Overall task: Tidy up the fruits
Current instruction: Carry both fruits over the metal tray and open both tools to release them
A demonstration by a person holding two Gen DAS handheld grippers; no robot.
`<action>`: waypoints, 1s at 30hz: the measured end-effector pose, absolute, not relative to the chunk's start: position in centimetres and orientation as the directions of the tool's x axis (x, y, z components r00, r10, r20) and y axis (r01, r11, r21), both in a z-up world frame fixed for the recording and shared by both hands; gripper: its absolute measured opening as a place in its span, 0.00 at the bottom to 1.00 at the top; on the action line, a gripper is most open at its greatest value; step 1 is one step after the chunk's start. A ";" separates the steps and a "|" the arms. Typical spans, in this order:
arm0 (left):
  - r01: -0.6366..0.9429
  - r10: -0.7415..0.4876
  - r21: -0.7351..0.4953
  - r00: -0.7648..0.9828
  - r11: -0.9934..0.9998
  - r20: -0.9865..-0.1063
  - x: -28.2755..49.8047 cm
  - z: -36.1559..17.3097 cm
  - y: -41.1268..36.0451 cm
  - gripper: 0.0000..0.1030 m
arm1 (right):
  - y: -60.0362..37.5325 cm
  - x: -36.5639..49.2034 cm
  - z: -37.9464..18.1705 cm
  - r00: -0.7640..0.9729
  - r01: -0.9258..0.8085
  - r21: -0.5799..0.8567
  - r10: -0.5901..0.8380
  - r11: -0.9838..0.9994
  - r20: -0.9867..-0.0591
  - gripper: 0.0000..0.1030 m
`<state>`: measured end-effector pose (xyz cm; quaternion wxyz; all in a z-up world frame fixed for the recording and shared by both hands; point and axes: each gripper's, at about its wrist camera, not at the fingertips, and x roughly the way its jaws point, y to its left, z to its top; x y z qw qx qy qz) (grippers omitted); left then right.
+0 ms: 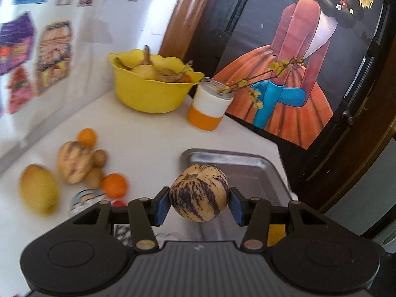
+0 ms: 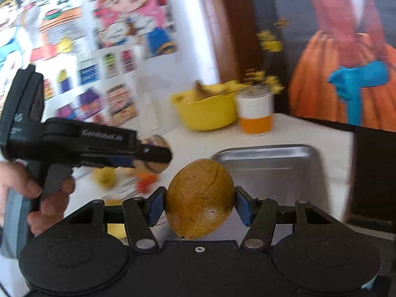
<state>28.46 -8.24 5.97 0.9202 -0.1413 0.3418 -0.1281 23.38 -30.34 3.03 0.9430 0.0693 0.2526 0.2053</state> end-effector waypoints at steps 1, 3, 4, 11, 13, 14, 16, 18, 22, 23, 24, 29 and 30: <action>0.146 -0.335 -0.345 0.733 0.927 -0.592 29.0 5.7 -8.8 0.53 | -31.1 23.8 2.7 0.794 -0.333 0.242 0.409 0.912 -0.449 0.59; 0.153 -0.335 -0.333 0.725 0.930 -0.602 30.2 5.1 -10.0 0.53 | -32.3 24.6 2.0 0.801 -0.298 0.260 0.388 0.919 -0.456 0.59; 0.155 -0.334 -0.327 0.717 0.932 -0.612 31.0 4.6 -10.6 0.53 | -32.9 24.9 1.7 0.803 -0.284 0.266 0.380 0.921 -0.459 0.59; 0.172 -0.332 -0.298 0.680 0.939 -0.654 33.7 2.2 -13.5 0.53 | -34.6 26.0 -0.2 0.794 -0.246 0.273 0.355 0.930 -0.493 0.59; 0.182 -0.331 -0.285 0.665 0.941 -0.670 34.0 1.6 -14.2 0.53 | -34.5 26.1 -0.5 0.787 -0.240 0.283 0.357 0.929 -0.503 0.59; 0.186 -0.331 -0.280 0.659 0.942 -0.676 34.2 1.4 -14.4 0.53 | -34.6 26.1 -0.7 0.785 -0.240 0.287 0.359 0.928 -0.505 0.59; 0.190 -0.331 -0.275 0.650 0.943 -0.684 34.4 1.0 -14.8 0.53 | -34.6 26.0 -1.0 0.784 -0.238 0.284 0.357 0.929 -0.509 0.59; 0.189 -0.330 -0.274 0.644 0.943 -0.690 34.5 0.8 -14.9 0.53 | -34.5 25.9 -1.2 0.784 -0.239 0.274 0.352 0.932 -0.512 0.59; 0.182 -0.323 -0.271 0.637 0.945 -0.700 34.8 0.4 -15.0 0.53 | -34.5 25.7 -1.5 0.783 -0.241 0.275 0.354 0.931 -0.512 0.59; 0.180 -0.325 -0.275 0.639 0.944 -0.697 34.8 0.3 -14.9 0.53 | -34.5 25.6 -1.5 0.785 -0.244 0.279 0.358 0.929 -0.506 0.59; 0.178 -0.326 -0.279 0.640 0.944 -0.695 34.8 0.3 -14.9 0.53 | -34.5 25.5 -1.3 0.789 -0.246 0.279 0.359 0.928 -0.499 0.59; 0.180 -0.326 -0.277 0.639 0.944 -0.697 34.7 0.4 -14.9 0.61 | -33.9 24.8 -0.6 0.814 -0.248 0.228 0.330 0.942 -0.478 0.60; 0.182 -0.323 -0.272 0.643 0.945 -0.694 34.6 0.6 -15.0 0.69 | -33.7 24.6 -0.5 0.816 -0.248 0.219 0.325 0.944 -0.478 0.63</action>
